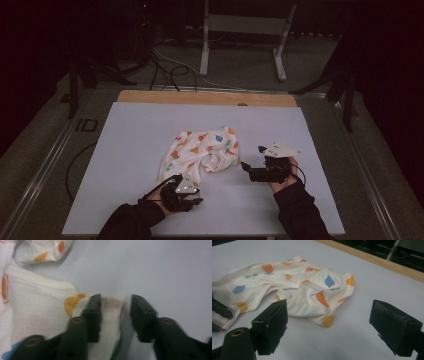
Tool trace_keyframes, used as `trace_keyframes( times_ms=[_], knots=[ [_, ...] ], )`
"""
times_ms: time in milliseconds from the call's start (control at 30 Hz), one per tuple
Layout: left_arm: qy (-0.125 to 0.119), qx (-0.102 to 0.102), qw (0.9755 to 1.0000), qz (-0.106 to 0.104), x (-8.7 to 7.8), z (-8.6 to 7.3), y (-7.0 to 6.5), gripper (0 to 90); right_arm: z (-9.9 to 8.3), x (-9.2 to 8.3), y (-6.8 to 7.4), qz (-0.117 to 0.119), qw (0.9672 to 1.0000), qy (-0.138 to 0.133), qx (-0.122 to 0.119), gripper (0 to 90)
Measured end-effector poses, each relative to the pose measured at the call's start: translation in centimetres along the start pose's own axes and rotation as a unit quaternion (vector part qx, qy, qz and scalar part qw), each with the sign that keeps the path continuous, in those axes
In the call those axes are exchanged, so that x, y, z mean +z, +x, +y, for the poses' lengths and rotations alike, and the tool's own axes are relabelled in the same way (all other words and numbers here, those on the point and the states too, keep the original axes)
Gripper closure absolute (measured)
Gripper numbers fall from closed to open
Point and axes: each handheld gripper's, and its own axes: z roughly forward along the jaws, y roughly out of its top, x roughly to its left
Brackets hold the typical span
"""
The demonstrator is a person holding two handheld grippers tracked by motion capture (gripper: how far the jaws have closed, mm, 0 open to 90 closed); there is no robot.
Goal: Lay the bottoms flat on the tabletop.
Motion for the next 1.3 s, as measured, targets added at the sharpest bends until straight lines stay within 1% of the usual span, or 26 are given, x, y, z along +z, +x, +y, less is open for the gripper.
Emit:
trace_keyframes(
  times_ms=[33,67,100,133,200,300,367,433,467,500,533,567,600,667,700,733,767,800,900,967,1000,1033,1100,1167,1200,1300],
  knots=[
    [-0.002,0.000,1.0000,0.007,0.0,0.0,0.1,75.4,0.0,0.0,0.0,0.000,1.0000,0.000,0.000,15.5],
    [-0.002,0.000,1.0000,0.007,0.0,0.0,0.1,82.2,0.0,0.0,0.0,0.002,1.0000,0.001,0.000,15.5],
    [-0.007,-0.001,1.0000,0.000,0.0,0.1,0.1,89.2,0.0,0.0,0.0,0.000,1.0000,0.000,-0.001,15.6],
    [-0.008,0.004,1.0000,-0.001,-0.1,0.1,0.0,90.0,0.0,0.0,0.0,0.001,1.0000,0.001,0.000,15.5],
    [-0.015,0.015,0.9997,-0.008,-0.6,0.4,-0.4,90.0,0.0,-0.1,0.0,0.001,1.0000,0.002,0.001,15.7],
    [-0.032,0.015,0.9992,-0.017,-1.2,1.0,-1.1,90.0,0.1,-0.2,-0.1,0.002,1.0000,-0.002,0.003,15.8],
    [-0.031,0.027,0.9988,-0.028,-1.3,1.4,-1.6,90.0,0.1,-0.2,0.0,0.004,1.0000,-0.002,0.005,15.8],
    [-0.031,0.029,0.9986,-0.032,-1.2,1.5,-1.8,90.0,0.1,-0.2,0.0,0.004,1.0000,-0.002,0.003,15.8],
    [-0.026,0.033,0.9983,-0.039,-0.9,1.6,-2.1,90.0,0.2,-0.2,0.1,0.005,1.0000,-0.001,0.003,15.8],
    [-0.021,0.036,0.9982,-0.042,-0.8,1.7,-2.1,89.7,0.2,-0.2,0.2,0.006,1.0000,-0.002,0.003,15.8],
    [-0.022,0.033,0.9983,-0.044,-0.5,1.6,-2.3,89.8,0.2,-0.2,0.2,0.008,1.0000,-0.001,0.003,15.8],
    [-0.017,0.037,0.9981,-0.047,-0.3,1.6,-2.4,89.4,0.2,-0.2,0.2,0.008,1.0000,-0.001,0.000,15.8],
    [-0.011,0.041,0.9975,-0.057,-0.1,1.6,-2.3,87.9,0.2,-0.2,0.3,0.009,1.0000,-0.002,-0.001,15.8],
    [-0.010,0.037,0.9971,-0.065,0.0,1.6,-2.2,78.6,0.2,-0.2,0.3,0.010,1.0000,-0.001,-0.001,15.8],
    [-0.010,0.042,0.9971,-0.063,-0.3,1.6,-2.2,70.6,0.2,-0.1,0.3,0.010,0.9999,-0.001,0.000,15.7],
    [-0.017,0.044,0.9973,-0.057,-0.9,1.6,-2.1,63.6,0.2,-0.2,0.3,0.012,0.9999,0.000,0.000,15.7],
    [-0.026,0.040,0.9974,-0.054,-1.5,1.6,-1.9,56.8,0.2,-0.2,0.3,0.011,0.9999,-0.001,-0.001,15.7],
    [-0.030,0.038,0.9975,-0.052,-2.0,1.6,-1.7,52.2,0.2,-0.3,0.3,0.011,0.9999,-0.001,-0.001,15.8],
    [-0.051,0.031,0.9976,-0.035,-4.8,0.9,-0.7,47.5,0.2,-0.4,0.3,0.012,0.9999,-0.003,0.000,15.8],
    [-0.057,0.028,0.9978,-0.019,-6.5,0.1,-0.1,47.5,0.1,-0.6,0.4,0.011,0.9999,-0.002,-0.001,15.7],
    [-0.061,0.025,0.9977,-0.015,-7.2,-0.2,0.1,48.2,0.0,-0.6,0.4,0.011,0.9999,-0.001,-0.002,15.7],
    [-0.065,0.020,0.9977,-0.007,-8.2,-0.8,0.6,49.9,-0.1,-0.7,0.4,0.010,0.9999,0.001,0.001,15.7],
    [-0.068,0.017,0.9975,0.002,-9.6,-1.8,1.0,51.0,-0.4,-0.8,0.2,0.008,1.0000,0.003,0.004,15.7],
    [-0.069,0.007,0.9975,0.010,-10.6,-2.8,1.2,54.6,-0.6,-1.0,0.0,0.006,0.9999,0.005,0.008,15.7],
    [-0.069,0.003,0.9976,0.011,-10.9,-3.1,1.3,55.9,-0.7,-1.1,-0.1,0.006,0.9999,0.005,0.012,15.7],
    [-0.058,-0.001,0.9983,0.005,-11.1,-4.7,1.0,60.7,-0.8,-1.1,-0.3,0.004,0.9998,0.007,0.016,15.7]
  ],
)
